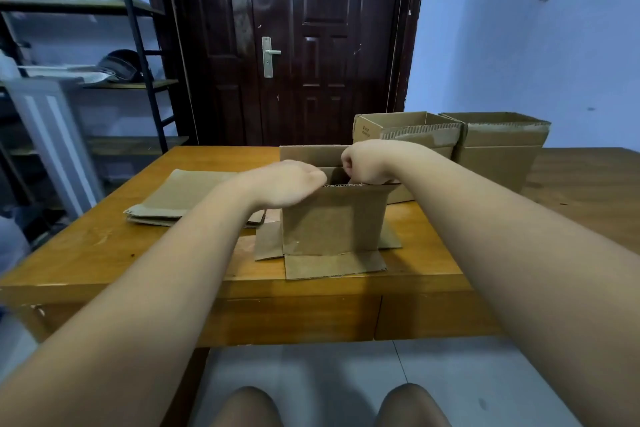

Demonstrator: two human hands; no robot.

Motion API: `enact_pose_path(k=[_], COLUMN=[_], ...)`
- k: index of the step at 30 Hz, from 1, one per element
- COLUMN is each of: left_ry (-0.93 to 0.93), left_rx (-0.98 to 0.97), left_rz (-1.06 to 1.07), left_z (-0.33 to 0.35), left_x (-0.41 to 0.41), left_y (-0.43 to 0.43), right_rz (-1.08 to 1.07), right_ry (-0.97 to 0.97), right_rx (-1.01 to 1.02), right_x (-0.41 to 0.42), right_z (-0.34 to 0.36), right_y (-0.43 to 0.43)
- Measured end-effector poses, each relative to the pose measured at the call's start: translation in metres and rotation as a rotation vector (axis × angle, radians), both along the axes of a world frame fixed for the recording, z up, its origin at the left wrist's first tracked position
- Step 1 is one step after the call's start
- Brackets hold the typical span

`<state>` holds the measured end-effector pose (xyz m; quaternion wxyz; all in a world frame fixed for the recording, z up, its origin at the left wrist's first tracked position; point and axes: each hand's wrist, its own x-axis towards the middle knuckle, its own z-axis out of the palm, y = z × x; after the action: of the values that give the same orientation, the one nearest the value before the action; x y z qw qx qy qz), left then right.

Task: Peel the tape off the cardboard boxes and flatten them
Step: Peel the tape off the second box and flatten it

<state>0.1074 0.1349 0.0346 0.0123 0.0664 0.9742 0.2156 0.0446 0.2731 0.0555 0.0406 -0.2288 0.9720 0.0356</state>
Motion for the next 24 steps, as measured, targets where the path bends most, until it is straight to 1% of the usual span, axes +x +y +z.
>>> enact_pose_path(k=[3, 6, 8, 11, 13, 15, 17, 18, 21, 24], left_ry=[0.108, 0.217, 0.269, 0.287, 0.288, 0.288, 0.229, 0.172, 0.032, 0.072], left_rx=[0.048, 0.203, 0.275, 0.4, 0.58, 0.785, 0.95, 0.993, 0.958, 0.883], left_rz=[0.116, 0.282, 0.32, 0.313, 0.243, 0.174, 0.133, 0.123, 0.108, 0.165], left_z=[-0.009, -0.015, -0.019, -0.026, -0.031, -0.037, -0.052, -0.062, -0.088, -0.101], left_x=[-0.004, -0.004, -0.005, -0.005, -0.003, 0.001, -0.001, -0.003, -0.008, -0.014], left_y=[0.003, 0.006, 0.003, -0.001, -0.005, -0.011, -0.019, -0.022, -0.023, -0.019], right_rz=[-0.044, -0.114, -0.164, -0.244, -0.264, -0.272, -0.249, -0.219, -0.15, -0.109], right_ry=[0.053, 0.045, 0.039, -0.054, -0.108, -0.225, -0.377, -0.41, -0.421, -0.519], right_rx=[-0.138, -0.327, -0.465, -0.711, -0.885, -1.087, -1.314, -1.413, -1.582, -1.611], right_x=[-0.001, -0.002, -0.002, -0.005, -0.008, -0.011, -0.013, -0.014, -0.017, -0.018], right_z=[-0.003, -0.008, -0.01, -0.014, -0.019, -0.026, -0.035, -0.04, -0.057, -0.075], right_y=[0.006, 0.015, 0.019, 0.026, 0.033, 0.043, 0.051, 0.054, 0.059, 0.056])
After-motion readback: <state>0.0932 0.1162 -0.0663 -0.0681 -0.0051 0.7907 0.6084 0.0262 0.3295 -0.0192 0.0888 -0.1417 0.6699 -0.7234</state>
